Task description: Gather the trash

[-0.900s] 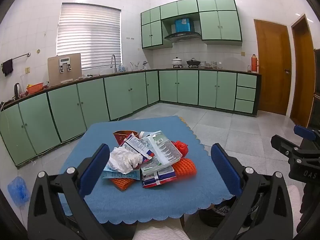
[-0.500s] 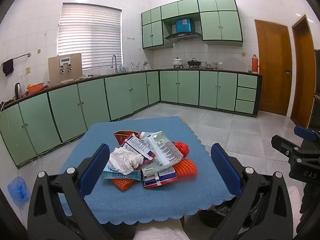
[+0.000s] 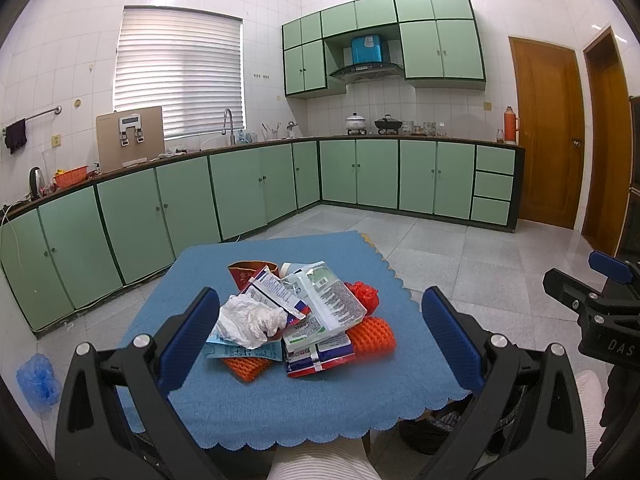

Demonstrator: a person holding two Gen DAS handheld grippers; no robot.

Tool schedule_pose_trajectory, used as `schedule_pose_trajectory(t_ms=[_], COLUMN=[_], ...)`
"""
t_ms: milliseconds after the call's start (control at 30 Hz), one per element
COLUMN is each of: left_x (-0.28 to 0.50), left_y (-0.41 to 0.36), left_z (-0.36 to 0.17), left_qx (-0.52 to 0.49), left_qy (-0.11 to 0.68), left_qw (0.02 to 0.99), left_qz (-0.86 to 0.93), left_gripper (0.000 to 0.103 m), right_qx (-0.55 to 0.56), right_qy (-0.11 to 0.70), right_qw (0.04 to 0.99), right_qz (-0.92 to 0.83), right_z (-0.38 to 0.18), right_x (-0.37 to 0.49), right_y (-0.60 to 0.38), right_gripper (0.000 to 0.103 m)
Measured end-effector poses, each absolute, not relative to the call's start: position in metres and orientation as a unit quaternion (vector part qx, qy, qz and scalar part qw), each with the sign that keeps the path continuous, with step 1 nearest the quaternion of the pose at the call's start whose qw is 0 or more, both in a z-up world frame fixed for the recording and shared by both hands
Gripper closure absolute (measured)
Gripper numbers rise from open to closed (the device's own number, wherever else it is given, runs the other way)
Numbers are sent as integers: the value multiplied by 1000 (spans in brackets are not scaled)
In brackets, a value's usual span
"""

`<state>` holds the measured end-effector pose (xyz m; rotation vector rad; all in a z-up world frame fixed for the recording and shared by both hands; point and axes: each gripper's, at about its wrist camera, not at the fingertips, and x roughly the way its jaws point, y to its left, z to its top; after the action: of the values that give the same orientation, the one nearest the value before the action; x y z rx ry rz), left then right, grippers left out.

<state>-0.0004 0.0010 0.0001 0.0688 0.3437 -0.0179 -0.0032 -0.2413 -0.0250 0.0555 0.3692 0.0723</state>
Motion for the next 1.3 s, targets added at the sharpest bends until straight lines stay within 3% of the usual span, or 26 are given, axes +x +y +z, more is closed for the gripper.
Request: schedule_pose_trajectory(t_ms=[1300], left_x=[2], left_y=[-2], left_z=[0], left_qx=[35], left_qy=[172], left_qw=[984], left_qz=[-9], left_gripper=[5], right_qx=[31], right_qy=[184], right_qw=[982], right_qz=[36], right_z=[-27], right_x=[-3], right_y=[-242], right_gripper=[6])
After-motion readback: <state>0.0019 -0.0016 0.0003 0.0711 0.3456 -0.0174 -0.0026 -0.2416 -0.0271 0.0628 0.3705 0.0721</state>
